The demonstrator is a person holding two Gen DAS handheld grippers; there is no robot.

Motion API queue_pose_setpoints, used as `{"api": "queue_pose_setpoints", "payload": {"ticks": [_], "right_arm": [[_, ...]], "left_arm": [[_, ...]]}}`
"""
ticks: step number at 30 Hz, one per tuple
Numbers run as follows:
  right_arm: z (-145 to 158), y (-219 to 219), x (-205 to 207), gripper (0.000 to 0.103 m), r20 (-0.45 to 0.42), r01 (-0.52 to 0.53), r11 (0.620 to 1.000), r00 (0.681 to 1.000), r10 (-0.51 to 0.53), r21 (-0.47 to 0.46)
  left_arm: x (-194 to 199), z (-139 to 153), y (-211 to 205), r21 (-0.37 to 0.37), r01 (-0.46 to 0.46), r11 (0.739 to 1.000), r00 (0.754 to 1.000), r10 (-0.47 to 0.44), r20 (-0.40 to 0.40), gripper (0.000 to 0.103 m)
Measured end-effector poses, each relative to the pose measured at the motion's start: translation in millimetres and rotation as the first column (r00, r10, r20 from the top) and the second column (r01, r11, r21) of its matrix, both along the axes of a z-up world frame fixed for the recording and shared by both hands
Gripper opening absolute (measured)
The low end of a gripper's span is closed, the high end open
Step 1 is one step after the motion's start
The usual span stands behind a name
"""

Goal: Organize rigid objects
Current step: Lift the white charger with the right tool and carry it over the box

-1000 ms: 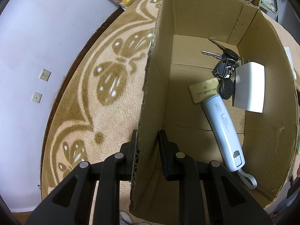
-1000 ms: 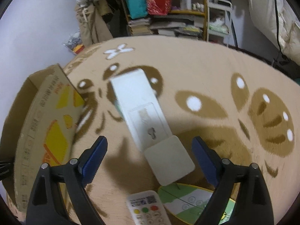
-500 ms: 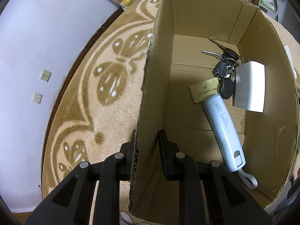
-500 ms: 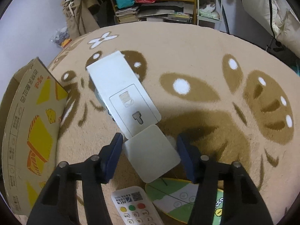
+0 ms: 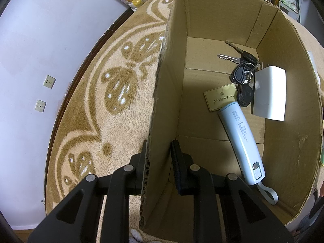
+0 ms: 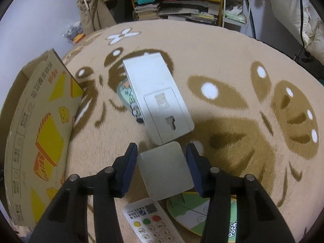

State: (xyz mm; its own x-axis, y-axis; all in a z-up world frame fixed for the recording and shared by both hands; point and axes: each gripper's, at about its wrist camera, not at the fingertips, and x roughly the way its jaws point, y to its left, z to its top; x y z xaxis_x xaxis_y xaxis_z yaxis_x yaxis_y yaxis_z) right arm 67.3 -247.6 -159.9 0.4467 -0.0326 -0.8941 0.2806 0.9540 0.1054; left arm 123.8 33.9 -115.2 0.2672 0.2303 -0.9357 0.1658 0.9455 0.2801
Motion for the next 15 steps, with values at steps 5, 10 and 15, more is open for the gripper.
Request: {"api": "queue_pose_setpoints", "payload": {"ticks": [5, 10, 15], "right_arm": [[-8.0, 6.7, 0.5, 0.054, -0.025, -0.029, 0.999, 0.999, 0.028, -0.039], [-0.4, 12.1, 0.1, 0.049, 0.013, -0.033, 0.998, 0.999, 0.034, -0.049], [19.1, 19.0, 0.0, 0.049, 0.095, -0.043, 0.997, 0.994, 0.049, -0.056]], "left_arm": [[-0.1, -0.1, -0.1, -0.001, 0.000, 1.000, 1.000, 0.000, 0.000, 0.020], [0.0, -0.4, 0.5, -0.002, -0.001, 1.000, 1.000, 0.001, 0.000, 0.020], [0.0, -0.4, 0.5, -0.002, -0.001, 1.000, 1.000, 0.001, 0.000, 0.020]]}}
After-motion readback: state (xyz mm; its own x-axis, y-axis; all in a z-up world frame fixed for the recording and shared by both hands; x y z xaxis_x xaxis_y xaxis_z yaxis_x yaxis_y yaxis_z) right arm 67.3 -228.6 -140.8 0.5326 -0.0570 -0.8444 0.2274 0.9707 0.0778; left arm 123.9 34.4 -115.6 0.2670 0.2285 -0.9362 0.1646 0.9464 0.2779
